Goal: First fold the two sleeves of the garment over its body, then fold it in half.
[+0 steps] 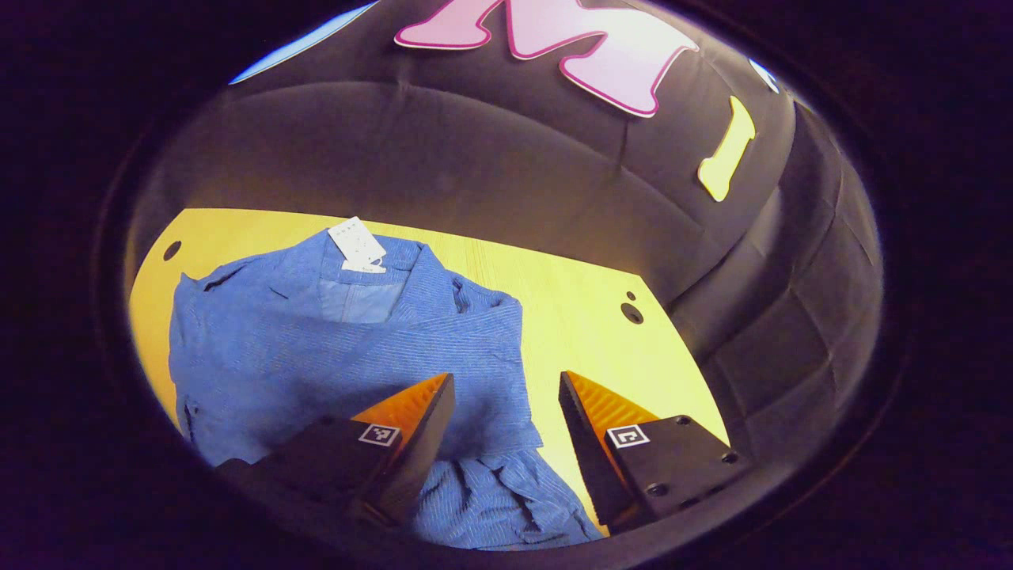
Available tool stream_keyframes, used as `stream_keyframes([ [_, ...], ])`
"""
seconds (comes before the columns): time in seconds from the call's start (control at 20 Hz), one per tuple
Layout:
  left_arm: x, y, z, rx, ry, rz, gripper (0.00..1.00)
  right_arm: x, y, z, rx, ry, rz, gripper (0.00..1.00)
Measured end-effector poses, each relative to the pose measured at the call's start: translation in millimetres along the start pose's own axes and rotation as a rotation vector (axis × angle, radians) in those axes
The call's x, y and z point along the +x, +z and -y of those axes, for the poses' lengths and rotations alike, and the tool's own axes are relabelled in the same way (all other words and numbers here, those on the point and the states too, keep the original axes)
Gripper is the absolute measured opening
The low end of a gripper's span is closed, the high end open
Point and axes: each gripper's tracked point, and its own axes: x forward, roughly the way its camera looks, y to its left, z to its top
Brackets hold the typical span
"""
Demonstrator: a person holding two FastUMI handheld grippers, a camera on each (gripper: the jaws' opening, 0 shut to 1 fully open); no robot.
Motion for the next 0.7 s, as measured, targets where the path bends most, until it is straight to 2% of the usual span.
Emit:
stream_keyframes([
  [0.15, -61.5, -9.9, -14.2, 0.041, -0.001, 0.047, 0.84, -4.1, -28.3, 4.9, -0.06, -0.012, -0.038, 0.98],
  [0.3, -135.1, -37.9, -49.8, 0.107, 0.038, 0.079, 0.84, -9.7, -71.1, 17.4, -0.178, -0.03, -0.172, 0.98],
  [0.35, -157.1, -56.5, -63.3, 0.143, 0.058, 0.058, 0.82, -9.2, -82.8, 17.1, -0.191, -0.024, -0.21, 0.98],
  [0.45, -205.4, -98.7, -104.3, 0.176, 0.154, 0.009, 0.84, -16.1, -106.8, 16.8, -0.205, -0.017, -0.276, 0.98],
  [0.6, -266.5, -171.5, -155.5, 0.093, 0.223, -0.076, 0.82, -24.6, -136.6, 19.6, -0.188, -0.031, -0.346, 0.98],
  [0.7, -295.7, -213.1, -199.8, 0.054, 0.32, -0.142, 0.84, -21.5, -148.5, 31.7, -0.249, -0.079, -0.365, 0.98],
])
